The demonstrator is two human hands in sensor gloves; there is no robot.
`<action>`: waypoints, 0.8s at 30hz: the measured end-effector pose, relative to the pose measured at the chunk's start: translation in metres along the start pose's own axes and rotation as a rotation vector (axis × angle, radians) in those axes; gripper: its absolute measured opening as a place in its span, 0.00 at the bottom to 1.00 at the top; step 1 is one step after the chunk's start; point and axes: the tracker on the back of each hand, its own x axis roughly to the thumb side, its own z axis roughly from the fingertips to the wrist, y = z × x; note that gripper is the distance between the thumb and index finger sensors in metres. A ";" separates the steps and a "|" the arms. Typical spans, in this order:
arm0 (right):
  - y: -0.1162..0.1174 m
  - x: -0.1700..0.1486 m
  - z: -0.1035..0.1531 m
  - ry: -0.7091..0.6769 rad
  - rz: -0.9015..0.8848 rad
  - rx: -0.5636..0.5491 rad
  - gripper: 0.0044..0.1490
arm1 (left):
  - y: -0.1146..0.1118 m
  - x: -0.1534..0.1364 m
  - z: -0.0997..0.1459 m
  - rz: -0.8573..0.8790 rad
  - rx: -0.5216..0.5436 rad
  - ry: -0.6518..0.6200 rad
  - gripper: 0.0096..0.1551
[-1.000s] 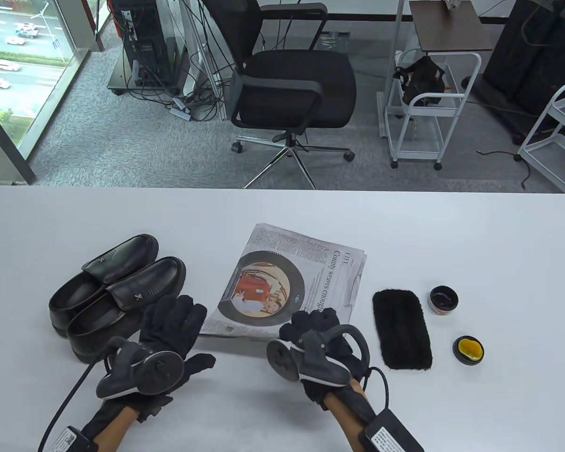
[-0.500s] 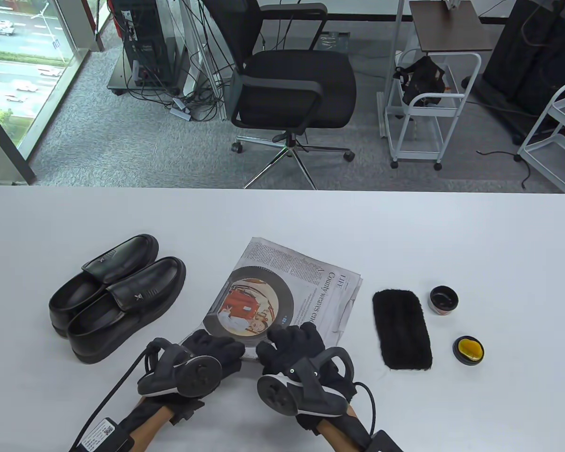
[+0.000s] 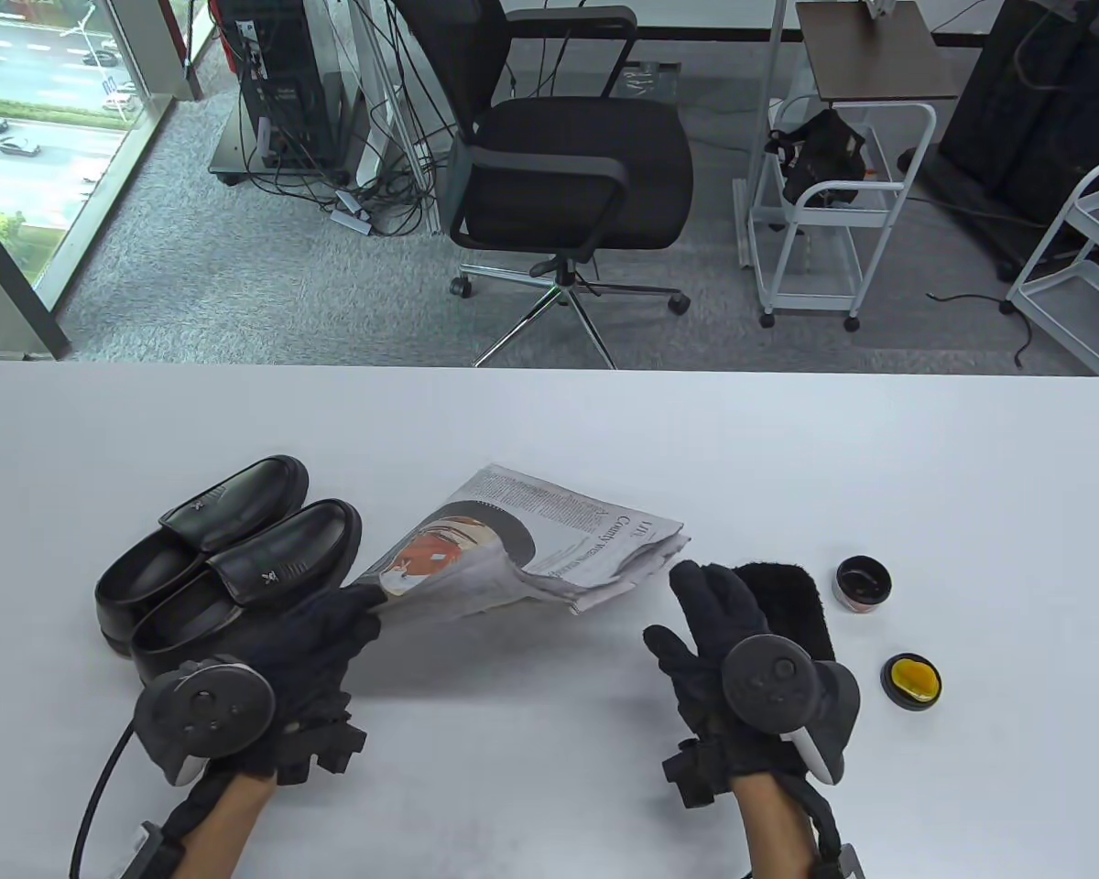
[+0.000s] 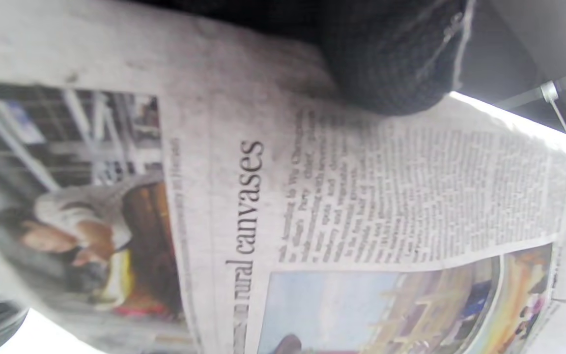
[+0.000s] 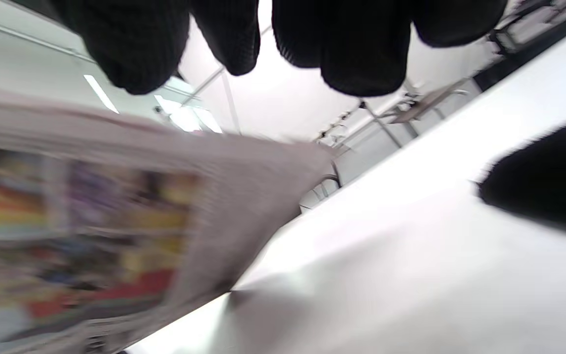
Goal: Dip and apply built-in sponge shoe polish on shoes
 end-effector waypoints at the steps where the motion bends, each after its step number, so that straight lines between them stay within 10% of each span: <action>1: 0.002 -0.009 -0.002 0.044 -0.006 0.003 0.40 | 0.008 -0.005 0.001 0.052 0.045 0.026 0.21; 12: 0.027 -0.034 -0.015 0.102 -0.403 0.174 0.56 | 0.030 -0.041 0.000 0.526 0.061 0.083 0.21; 24: 0.038 -0.053 -0.031 0.061 -0.848 0.218 0.58 | 0.020 -0.037 -0.001 0.678 -0.032 0.063 0.20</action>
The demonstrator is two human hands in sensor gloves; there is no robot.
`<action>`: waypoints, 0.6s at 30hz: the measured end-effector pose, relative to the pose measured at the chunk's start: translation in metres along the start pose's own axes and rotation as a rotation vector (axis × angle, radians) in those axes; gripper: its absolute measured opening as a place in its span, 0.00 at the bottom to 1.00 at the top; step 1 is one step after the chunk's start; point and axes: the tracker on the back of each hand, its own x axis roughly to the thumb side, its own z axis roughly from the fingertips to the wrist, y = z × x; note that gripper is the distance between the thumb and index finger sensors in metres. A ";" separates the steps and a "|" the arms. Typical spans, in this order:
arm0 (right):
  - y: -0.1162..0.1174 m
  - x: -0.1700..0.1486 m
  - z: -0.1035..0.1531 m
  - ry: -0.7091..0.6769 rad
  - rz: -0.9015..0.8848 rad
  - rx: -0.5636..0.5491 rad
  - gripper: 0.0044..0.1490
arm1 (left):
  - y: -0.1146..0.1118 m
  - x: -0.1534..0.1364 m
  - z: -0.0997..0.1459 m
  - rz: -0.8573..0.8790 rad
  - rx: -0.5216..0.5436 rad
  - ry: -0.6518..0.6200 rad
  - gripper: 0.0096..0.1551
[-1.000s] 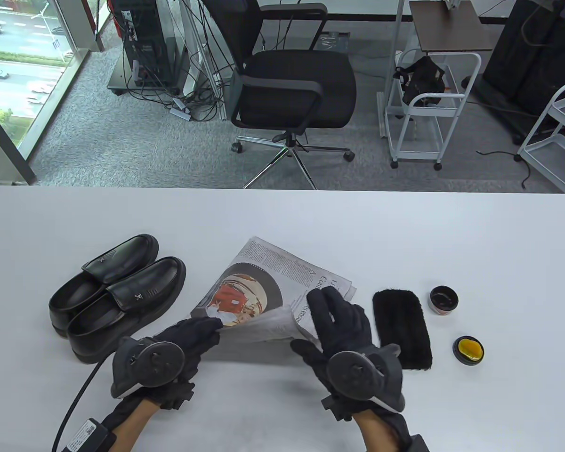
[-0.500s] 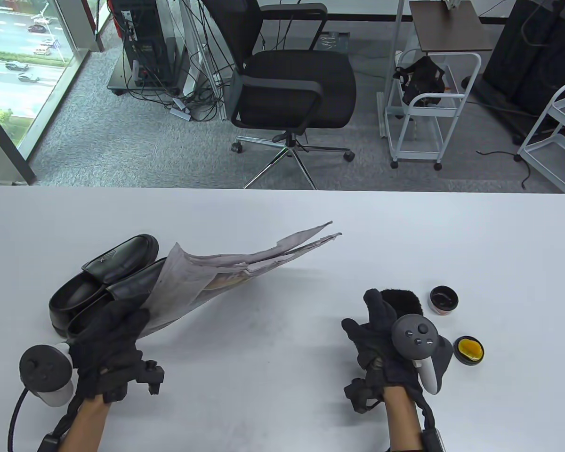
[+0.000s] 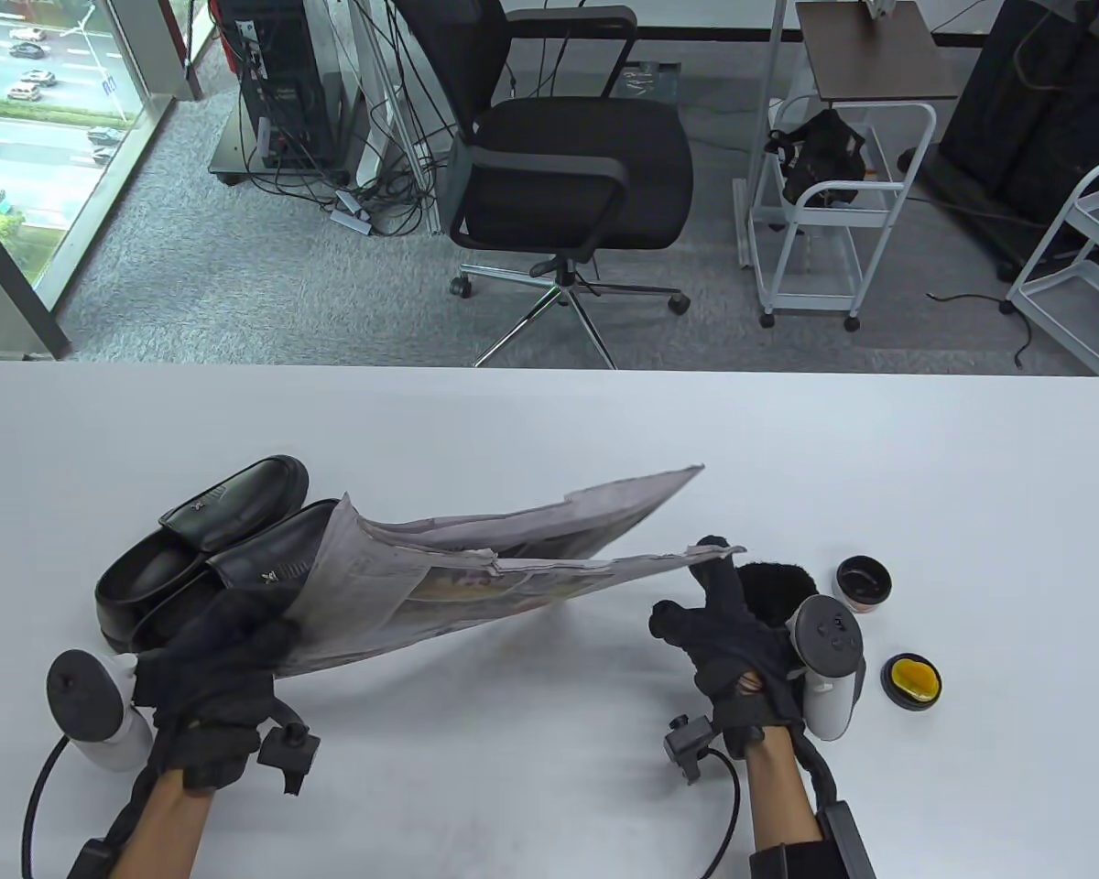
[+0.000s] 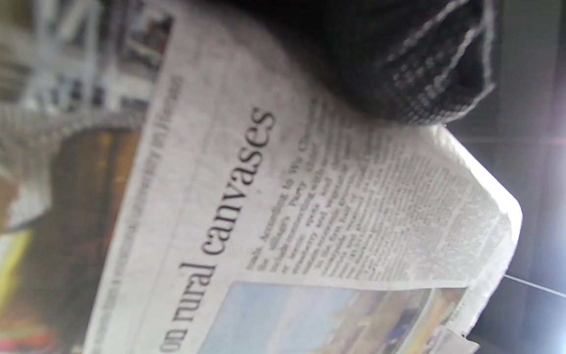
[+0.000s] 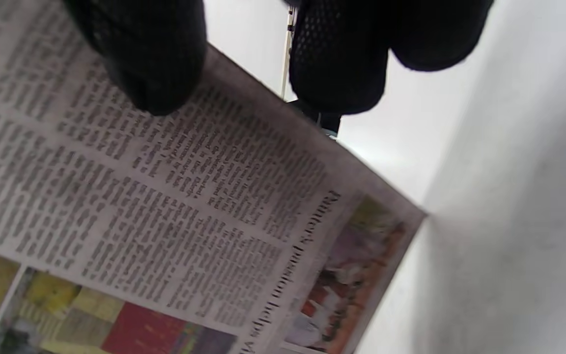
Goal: Dip and apply built-in sponge shoe polish on shoes
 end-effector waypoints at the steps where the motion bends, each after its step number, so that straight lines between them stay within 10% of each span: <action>1: -0.002 0.007 0.004 -0.035 0.032 -0.066 0.51 | -0.001 -0.001 0.002 -0.025 0.046 0.043 0.21; 18: -0.015 0.053 0.046 -0.163 0.154 -0.571 0.23 | -0.050 -0.012 -0.016 0.036 0.186 0.255 0.20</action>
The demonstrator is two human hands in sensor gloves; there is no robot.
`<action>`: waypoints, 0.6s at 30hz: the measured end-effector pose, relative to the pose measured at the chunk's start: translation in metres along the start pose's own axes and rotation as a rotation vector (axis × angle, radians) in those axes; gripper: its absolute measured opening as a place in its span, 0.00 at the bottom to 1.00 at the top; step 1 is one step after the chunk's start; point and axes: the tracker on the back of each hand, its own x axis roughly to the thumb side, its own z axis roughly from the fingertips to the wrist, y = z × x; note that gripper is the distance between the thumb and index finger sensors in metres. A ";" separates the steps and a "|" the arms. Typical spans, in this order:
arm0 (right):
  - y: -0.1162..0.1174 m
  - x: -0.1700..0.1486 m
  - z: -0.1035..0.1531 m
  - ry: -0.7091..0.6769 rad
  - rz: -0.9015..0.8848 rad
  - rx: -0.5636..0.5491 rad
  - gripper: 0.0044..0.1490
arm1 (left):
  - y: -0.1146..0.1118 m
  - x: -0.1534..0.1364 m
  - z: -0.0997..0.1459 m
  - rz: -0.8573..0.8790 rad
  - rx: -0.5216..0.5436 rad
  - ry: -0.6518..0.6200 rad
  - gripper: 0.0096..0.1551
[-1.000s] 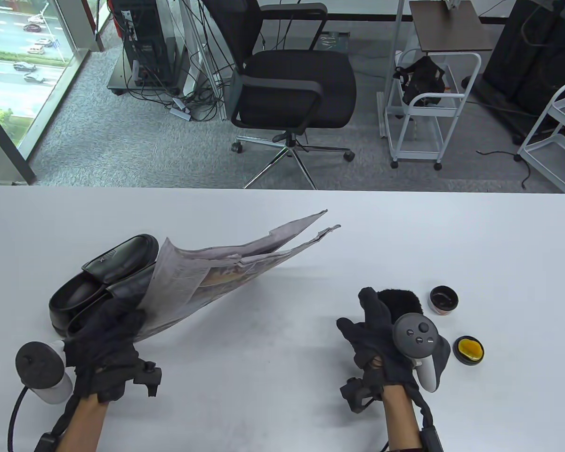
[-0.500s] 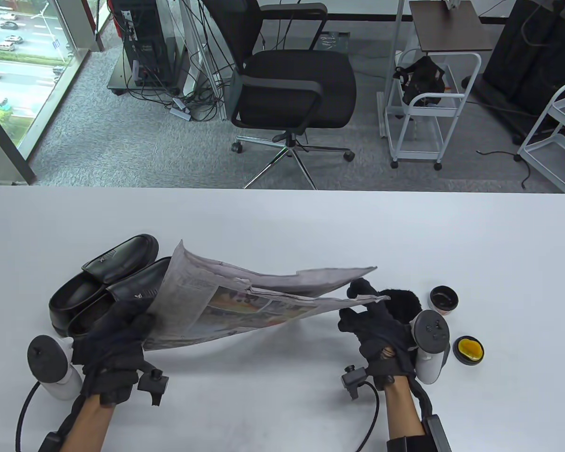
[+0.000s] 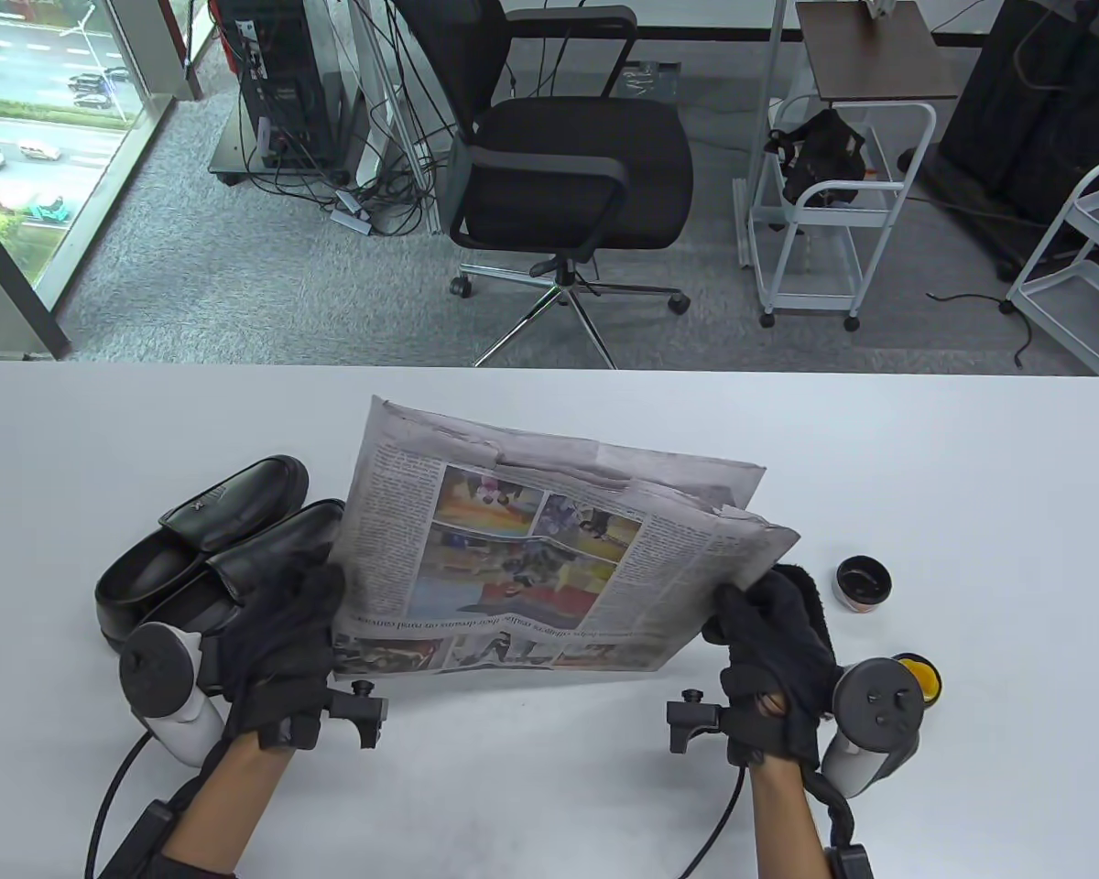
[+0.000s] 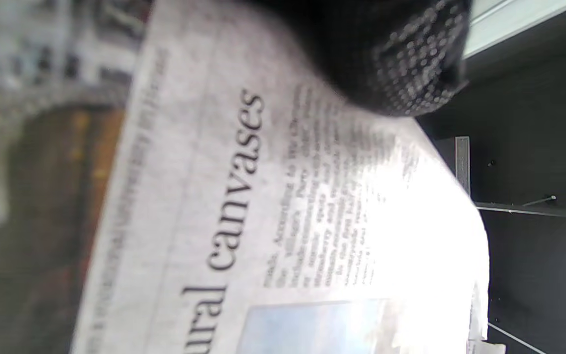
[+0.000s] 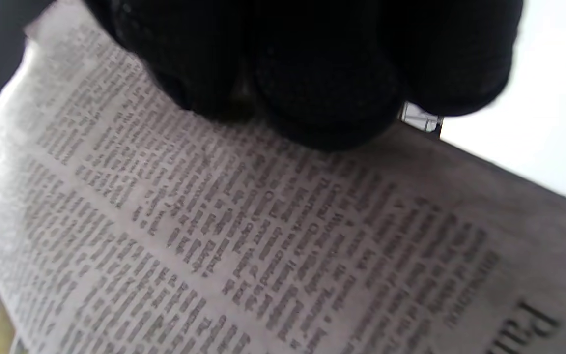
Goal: Dip and apply built-in sponge shoe polish on shoes
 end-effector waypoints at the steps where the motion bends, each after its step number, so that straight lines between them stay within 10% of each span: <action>1: -0.001 0.000 0.000 0.009 0.011 0.006 0.22 | -0.003 -0.002 -0.002 -0.005 -0.007 -0.001 0.20; 6: 0.002 -0.009 -0.004 0.013 -0.151 0.085 0.22 | -0.014 -0.026 -0.020 -0.050 -0.171 0.124 0.22; 9: 0.008 -0.014 -0.005 0.036 -0.248 0.159 0.22 | -0.012 -0.039 -0.025 -0.182 -0.313 0.132 0.44; 18: 0.013 -0.009 -0.006 -0.088 -0.352 0.399 0.20 | 0.013 -0.025 -0.012 -0.415 -0.349 0.116 0.58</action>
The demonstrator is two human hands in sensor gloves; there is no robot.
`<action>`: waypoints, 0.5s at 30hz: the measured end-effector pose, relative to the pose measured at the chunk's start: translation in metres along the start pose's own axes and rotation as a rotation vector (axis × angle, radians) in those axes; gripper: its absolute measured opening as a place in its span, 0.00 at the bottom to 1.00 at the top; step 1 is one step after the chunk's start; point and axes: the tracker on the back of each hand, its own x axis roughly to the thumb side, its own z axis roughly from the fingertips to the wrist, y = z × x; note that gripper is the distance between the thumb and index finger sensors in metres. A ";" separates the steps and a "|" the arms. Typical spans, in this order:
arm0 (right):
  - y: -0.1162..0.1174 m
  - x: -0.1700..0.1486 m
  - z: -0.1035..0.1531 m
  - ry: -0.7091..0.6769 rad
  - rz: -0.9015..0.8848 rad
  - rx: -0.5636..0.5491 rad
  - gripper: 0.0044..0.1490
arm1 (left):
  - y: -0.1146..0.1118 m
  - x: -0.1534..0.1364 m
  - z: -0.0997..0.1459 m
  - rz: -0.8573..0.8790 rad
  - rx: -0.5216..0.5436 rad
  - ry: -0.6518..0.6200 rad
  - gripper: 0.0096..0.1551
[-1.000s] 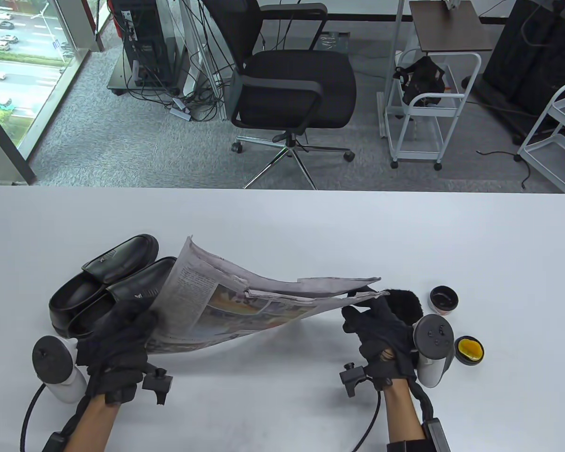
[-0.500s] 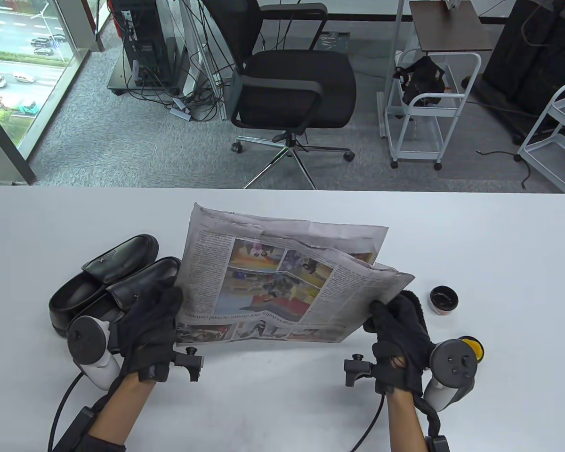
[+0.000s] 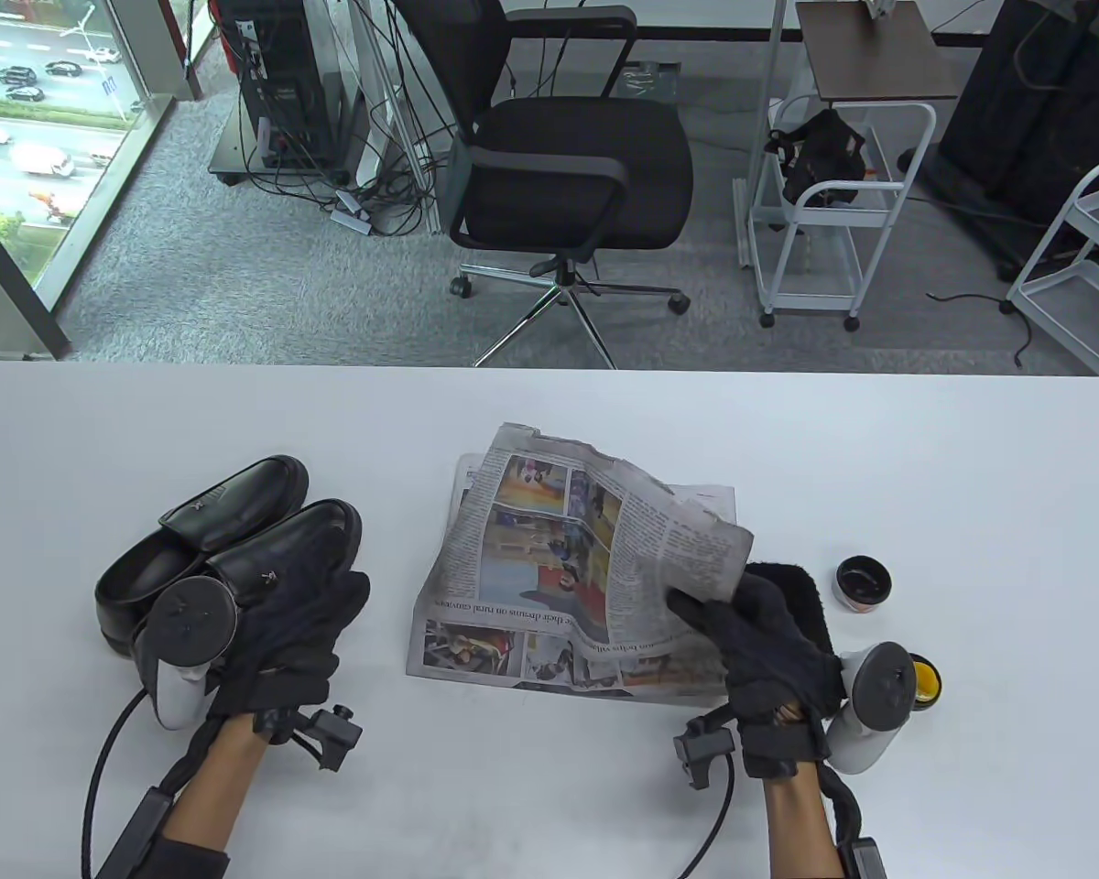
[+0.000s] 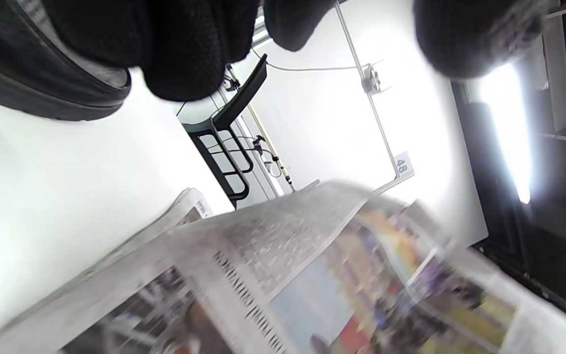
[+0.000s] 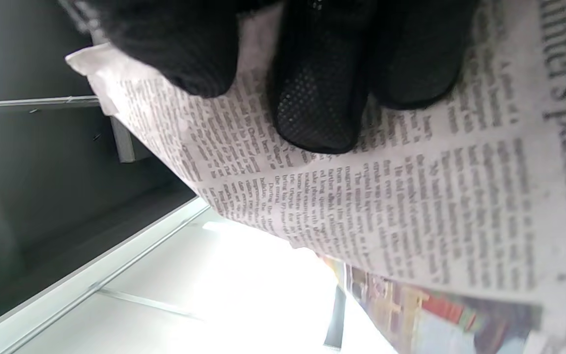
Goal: Dip and apply built-in sponge shoe polish on shoes
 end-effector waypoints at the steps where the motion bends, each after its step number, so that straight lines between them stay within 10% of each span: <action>1: 0.004 0.006 0.000 -0.027 0.002 0.039 0.20 | 0.000 -0.002 0.002 -0.008 -0.009 -0.001 0.59; 10: 0.019 0.015 0.000 -0.009 0.128 0.371 0.16 | 0.015 -0.011 0.008 0.218 0.038 -0.001 0.50; 15: 0.012 -0.007 0.001 0.231 0.316 0.515 0.16 | 0.032 -0.017 0.007 -0.011 0.113 0.013 0.45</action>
